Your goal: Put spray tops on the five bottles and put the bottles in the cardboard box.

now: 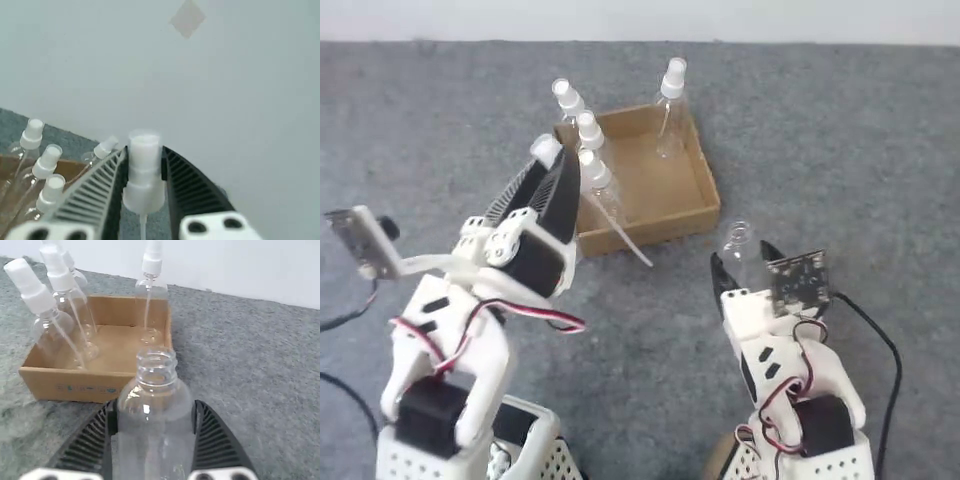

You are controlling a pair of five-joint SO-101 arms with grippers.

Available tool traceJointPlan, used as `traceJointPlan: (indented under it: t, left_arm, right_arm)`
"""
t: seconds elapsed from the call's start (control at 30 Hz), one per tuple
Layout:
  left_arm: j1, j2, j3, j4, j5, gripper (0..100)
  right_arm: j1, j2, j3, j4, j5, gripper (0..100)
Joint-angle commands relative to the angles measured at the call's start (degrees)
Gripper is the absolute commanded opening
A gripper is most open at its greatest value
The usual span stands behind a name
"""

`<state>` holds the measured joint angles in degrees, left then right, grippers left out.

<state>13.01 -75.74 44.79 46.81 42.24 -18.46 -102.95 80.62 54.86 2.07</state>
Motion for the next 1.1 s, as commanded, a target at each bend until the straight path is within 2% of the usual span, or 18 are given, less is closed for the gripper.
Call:
traceJointPlan:
  t: [0.0,0.17,0.3,0.57,0.77,0.9,1.07]
  left_arm:
    - [-0.18,-0.53,2.33,-5.98,3.96,1]
    - [-0.18,-0.53,5.32,-10.29,5.01,1]
    - [0.00,-0.53,6.02,-10.55,6.59,1]
    - [-0.18,-0.53,6.64,-10.64,6.95,1]
    - [-0.18,-0.53,9.19,-14.33,7.21,1]
    - [-0.18,-0.53,11.65,-16.79,11.08,1]
    - [-0.18,-0.53,11.91,-17.85,11.43,1]
  right_arm:
    - [-3.65,-1.10,-0.62,0.22,4.40,2.0]
    - [-6.55,-1.10,0.35,0.04,6.15,2.0]
    - [-8.22,-1.10,0.53,0.13,6.15,2.1]
    - [-8.22,-1.10,0.62,0.13,6.24,2.0]
    - [-8.22,-1.10,1.14,-0.13,11.34,2.0]
    - [-8.31,-1.10,2.46,-1.71,11.87,2.0]
    - [-8.31,-1.10,2.46,-1.80,11.87,2.0]
